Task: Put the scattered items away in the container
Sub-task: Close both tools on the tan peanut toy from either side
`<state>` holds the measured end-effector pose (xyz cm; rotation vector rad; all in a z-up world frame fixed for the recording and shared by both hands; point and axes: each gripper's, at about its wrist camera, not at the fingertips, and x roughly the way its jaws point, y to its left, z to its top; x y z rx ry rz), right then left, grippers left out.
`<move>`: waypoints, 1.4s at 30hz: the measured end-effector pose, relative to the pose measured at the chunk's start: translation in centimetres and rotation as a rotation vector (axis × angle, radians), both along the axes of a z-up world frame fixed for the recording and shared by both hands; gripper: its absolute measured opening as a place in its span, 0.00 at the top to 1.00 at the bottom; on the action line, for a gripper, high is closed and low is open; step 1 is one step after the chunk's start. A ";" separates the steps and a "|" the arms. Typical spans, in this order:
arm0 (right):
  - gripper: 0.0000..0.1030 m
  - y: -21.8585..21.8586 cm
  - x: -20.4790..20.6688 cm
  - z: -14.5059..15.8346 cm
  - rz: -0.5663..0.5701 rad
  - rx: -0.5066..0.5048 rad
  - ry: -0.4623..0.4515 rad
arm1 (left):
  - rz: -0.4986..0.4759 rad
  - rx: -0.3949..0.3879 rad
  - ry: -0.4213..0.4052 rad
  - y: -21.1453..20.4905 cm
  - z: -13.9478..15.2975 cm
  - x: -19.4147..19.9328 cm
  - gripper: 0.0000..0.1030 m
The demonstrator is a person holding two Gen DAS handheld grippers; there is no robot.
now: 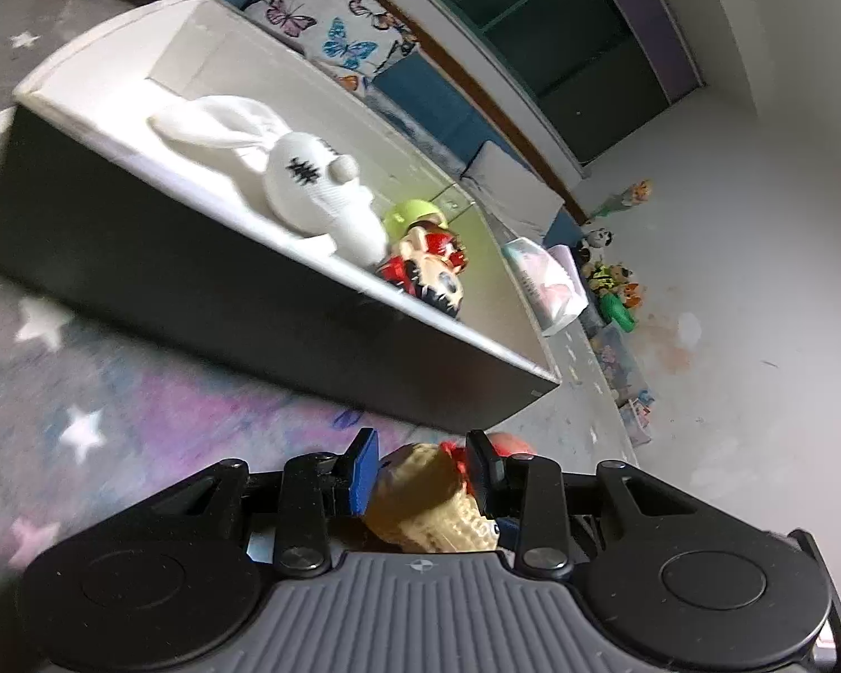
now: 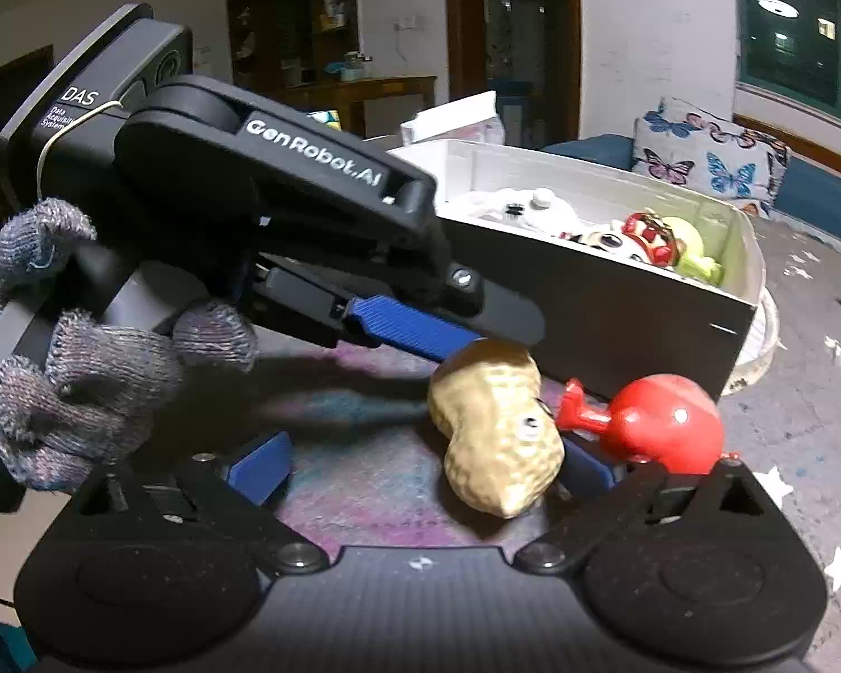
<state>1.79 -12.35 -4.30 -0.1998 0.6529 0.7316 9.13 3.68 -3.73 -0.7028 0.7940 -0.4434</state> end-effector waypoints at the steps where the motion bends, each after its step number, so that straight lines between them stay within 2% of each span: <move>1: 0.07 0.0 -0.1 0.0 0.007 0.003 0.005 | 0.003 0.003 0.003 0.2 -0.1 -0.4 0.65; 17: 0.23 -0.8 -2.3 0.4 -0.004 0.010 0.019 | 0.041 -0.040 0.013 1.6 -0.7 -4.5 0.65; 20: 0.31 -0.6 -2.9 0.6 -0.001 0.004 0.023 | 0.050 -0.029 0.003 1.9 -0.5 -5.3 0.65; 31: 0.36 0.1 -5.5 1.7 -0.015 -0.035 -0.010 | 0.059 -0.069 -0.047 2.5 0.1 -6.9 0.65; 42: 0.43 0.3 -4.7 1.5 -0.043 -0.014 0.004 | 0.075 -0.038 -0.024 2.6 0.1 -6.1 0.65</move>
